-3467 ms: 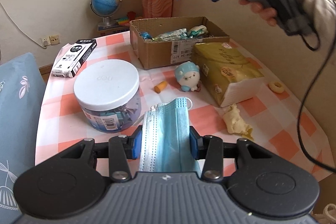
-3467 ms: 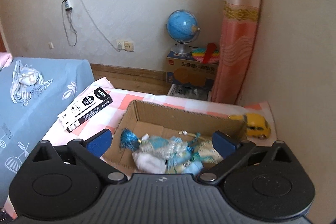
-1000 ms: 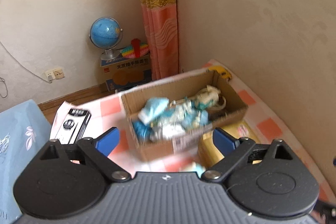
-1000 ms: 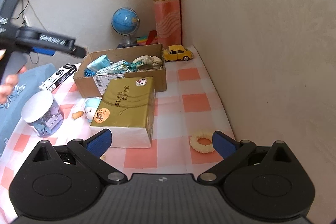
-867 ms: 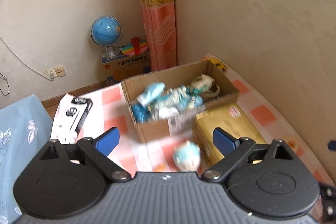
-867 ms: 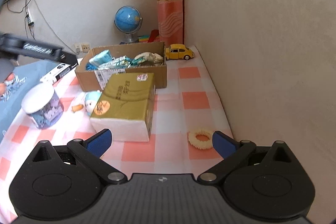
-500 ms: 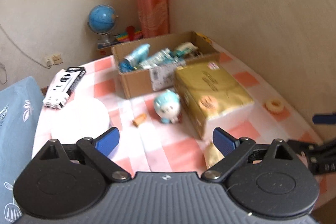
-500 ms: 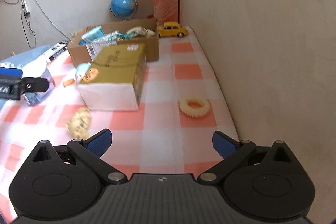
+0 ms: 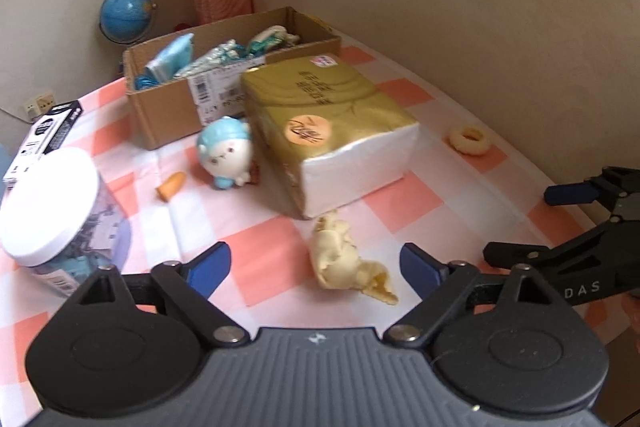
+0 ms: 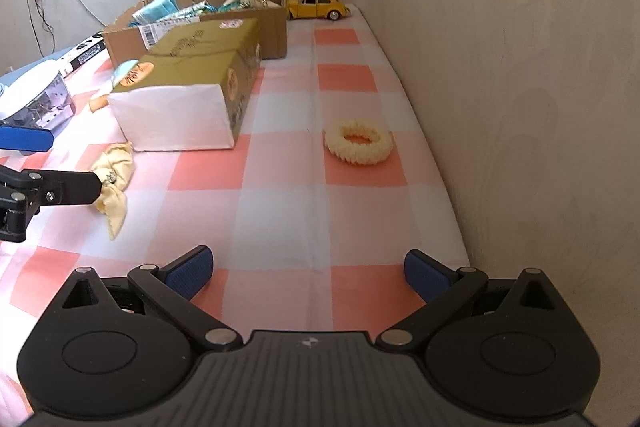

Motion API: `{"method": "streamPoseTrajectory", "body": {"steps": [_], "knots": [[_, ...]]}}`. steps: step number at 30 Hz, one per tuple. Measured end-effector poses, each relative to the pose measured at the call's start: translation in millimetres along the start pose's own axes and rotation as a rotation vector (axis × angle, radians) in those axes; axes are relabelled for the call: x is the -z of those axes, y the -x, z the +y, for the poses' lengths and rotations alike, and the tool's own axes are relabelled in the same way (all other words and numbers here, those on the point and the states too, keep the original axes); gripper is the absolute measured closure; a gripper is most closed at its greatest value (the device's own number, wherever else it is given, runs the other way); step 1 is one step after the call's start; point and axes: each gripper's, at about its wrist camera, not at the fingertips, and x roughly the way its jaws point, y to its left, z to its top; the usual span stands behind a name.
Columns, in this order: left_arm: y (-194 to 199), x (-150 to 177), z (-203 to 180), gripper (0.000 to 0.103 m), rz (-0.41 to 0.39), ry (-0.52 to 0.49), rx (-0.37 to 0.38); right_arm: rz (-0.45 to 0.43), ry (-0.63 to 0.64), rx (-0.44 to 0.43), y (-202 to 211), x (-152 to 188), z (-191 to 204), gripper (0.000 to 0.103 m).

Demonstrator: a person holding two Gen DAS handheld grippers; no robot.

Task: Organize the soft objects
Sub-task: 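Move left tool to the cream crumpled cloth while right tool moves toward the ring, then grasp the cream cloth with left tool while right tool grasps the cream ring hair tie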

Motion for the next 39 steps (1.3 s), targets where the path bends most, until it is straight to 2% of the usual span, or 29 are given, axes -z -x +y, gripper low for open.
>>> {"method": "streamPoseTrajectory", "body": {"steps": [1, 5, 9, 16, 27, 39], "knots": [[-2, 0, -2, 0.024, 0.0, -0.009, 0.008, 0.0, 0.0, -0.001, 0, 0, -1, 0.0], [-9, 2, -8, 0.029, 0.009, -0.044, 0.022, -0.006, 0.015, -0.002, -1, 0, 0, 0.0], [-18, 3, -10, 0.048, 0.037, -0.042, 0.043, -0.006, 0.03, -0.001, -3, -2, 3, 0.0], [-23, 3, -7, 0.07, 0.04, -0.02, 0.037, -0.005, 0.04, -0.006, -6, -5, 4, 0.0], [-17, 8, 27, 0.07, 0.042, 0.088, -0.052, -0.011, 0.048, -0.007, -14, -13, 5, 0.0], [-17, 9, 33, 0.07, 0.038, 0.098, -0.045, -0.027, 0.009, 0.026, -35, -35, -7, 0.0]]}}
